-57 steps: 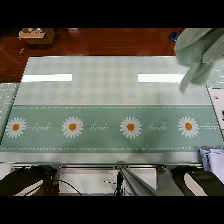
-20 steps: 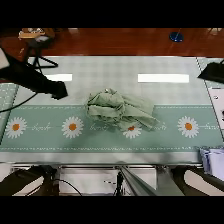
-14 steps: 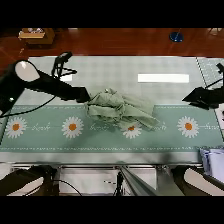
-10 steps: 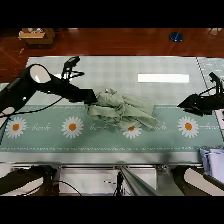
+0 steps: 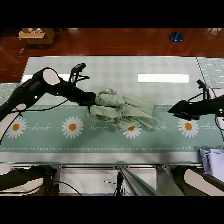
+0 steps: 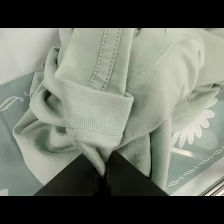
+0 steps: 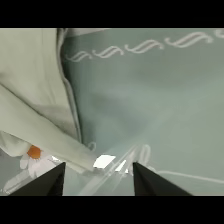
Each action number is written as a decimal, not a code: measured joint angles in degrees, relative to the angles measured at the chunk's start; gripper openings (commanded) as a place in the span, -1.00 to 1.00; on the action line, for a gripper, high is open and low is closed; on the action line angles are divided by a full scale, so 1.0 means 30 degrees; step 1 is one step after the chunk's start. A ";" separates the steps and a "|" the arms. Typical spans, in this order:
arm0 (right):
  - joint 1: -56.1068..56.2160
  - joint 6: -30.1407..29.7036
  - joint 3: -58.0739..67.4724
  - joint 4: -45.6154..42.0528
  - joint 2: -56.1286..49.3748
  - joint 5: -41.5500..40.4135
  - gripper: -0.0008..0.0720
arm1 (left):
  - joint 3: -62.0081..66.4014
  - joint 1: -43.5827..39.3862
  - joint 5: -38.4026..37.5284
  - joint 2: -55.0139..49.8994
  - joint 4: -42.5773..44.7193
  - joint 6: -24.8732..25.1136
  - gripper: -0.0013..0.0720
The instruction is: Fold the shirts.
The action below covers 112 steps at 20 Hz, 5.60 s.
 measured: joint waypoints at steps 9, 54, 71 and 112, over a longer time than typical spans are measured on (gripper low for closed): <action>0.4539 -0.0408 -0.1814 0.3803 -0.1690 -0.5654 0.35 | -0.0007 0.0175 -0.0328 -0.0044 -0.0029 0.0131 -0.91; 0.1122 0.7220 1.9577 -0.1734 1.0163 1.1213 -0.92 | 1.4557 0.3716 -1.3959 1.5307 0.5938 -0.4517 -0.93; 0.5508 0.6586 0.6885 -0.4619 -0.0219 -0.1027 -0.91 | -0.5850 0.3716 0.0962 1.0397 0.8131 -0.2127 -0.92; -0.0627 0.1559 0.5442 -0.8145 -0.0576 -0.2455 0.58 | -1.2305 0.7868 -0.5901 0.8990 -0.2404 0.2667 0.76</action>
